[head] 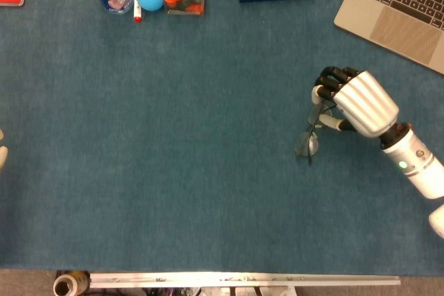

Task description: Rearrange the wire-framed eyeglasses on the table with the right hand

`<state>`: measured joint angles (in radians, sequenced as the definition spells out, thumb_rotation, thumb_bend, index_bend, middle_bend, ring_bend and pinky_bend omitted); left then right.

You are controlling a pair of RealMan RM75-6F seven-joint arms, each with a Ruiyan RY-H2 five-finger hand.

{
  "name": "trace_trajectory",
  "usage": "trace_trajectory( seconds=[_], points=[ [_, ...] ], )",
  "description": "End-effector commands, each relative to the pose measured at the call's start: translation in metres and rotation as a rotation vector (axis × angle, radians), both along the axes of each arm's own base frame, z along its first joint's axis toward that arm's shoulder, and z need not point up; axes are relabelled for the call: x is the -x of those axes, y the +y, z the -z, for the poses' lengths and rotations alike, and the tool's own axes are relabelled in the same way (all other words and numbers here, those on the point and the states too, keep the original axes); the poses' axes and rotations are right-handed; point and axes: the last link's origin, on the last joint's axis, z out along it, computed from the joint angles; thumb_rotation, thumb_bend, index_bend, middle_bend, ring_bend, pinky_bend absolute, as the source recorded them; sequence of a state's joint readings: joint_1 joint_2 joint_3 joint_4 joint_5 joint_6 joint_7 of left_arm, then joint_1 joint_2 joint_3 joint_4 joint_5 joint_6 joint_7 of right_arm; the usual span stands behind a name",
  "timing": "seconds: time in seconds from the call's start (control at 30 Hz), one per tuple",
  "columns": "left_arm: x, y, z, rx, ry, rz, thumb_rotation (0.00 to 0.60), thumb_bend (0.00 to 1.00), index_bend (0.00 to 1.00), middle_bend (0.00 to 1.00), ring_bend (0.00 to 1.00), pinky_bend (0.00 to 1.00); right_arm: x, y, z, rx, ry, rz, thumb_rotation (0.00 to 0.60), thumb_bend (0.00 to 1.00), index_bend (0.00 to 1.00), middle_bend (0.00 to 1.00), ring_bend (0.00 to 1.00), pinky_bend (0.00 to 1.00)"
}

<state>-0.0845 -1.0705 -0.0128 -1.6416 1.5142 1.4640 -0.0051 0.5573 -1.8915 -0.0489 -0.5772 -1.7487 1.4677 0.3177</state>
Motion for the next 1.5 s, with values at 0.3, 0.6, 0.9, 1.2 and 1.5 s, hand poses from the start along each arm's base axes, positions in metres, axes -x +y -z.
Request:
trace_trajectory(
  seconds=[0.3, 0.6, 0.9, 1.2, 1.5],
  points=[
    [0.000, 0.000, 0.001, 0.002, 0.003, -0.001, 0.600, 0.28, 0.51, 0.49, 0.31, 0.46, 0.003, -0.001, 0.000, 0.002, 0.003, 0.008, 0.600, 0.09, 0.55, 0.52, 0.34, 0.56],
    [0.000, 0.000, 0.000, 0.000, 0.000, -0.002, 0.600, 0.28, 0.51, 0.49, 0.31, 0.46, 0.002, 0.002, 0.003, -0.039, -0.026, 0.016, 0.600, 0.09, 0.55, 0.52, 0.34, 0.56],
    [0.000, 0.000, 0.001, 0.004, 0.004, 0.000, 0.600, 0.28, 0.51, 0.49, 0.31, 0.46, -0.004, 0.003, 0.001, -0.054, -0.070, 0.021, 0.600, 0.09, 0.55, 0.52, 0.34, 0.56],
    [0.000, 0.001, 0.000, 0.004, -0.001, -0.004, 0.600, 0.28, 0.51, 0.49, 0.31, 0.46, -0.007, 0.001, 0.006, -0.036, -0.070, 0.021, 0.600, 0.09, 0.55, 0.52, 0.34, 0.56],
    [0.000, 0.000, -0.002, 0.003, -0.011, -0.003, 0.600, 0.28, 0.51, 0.49, 0.31, 0.46, -0.007, -0.003, 0.013, -0.034, -0.069, 0.034, 0.600, 0.09, 0.55, 0.52, 0.34, 0.56]
  ],
)
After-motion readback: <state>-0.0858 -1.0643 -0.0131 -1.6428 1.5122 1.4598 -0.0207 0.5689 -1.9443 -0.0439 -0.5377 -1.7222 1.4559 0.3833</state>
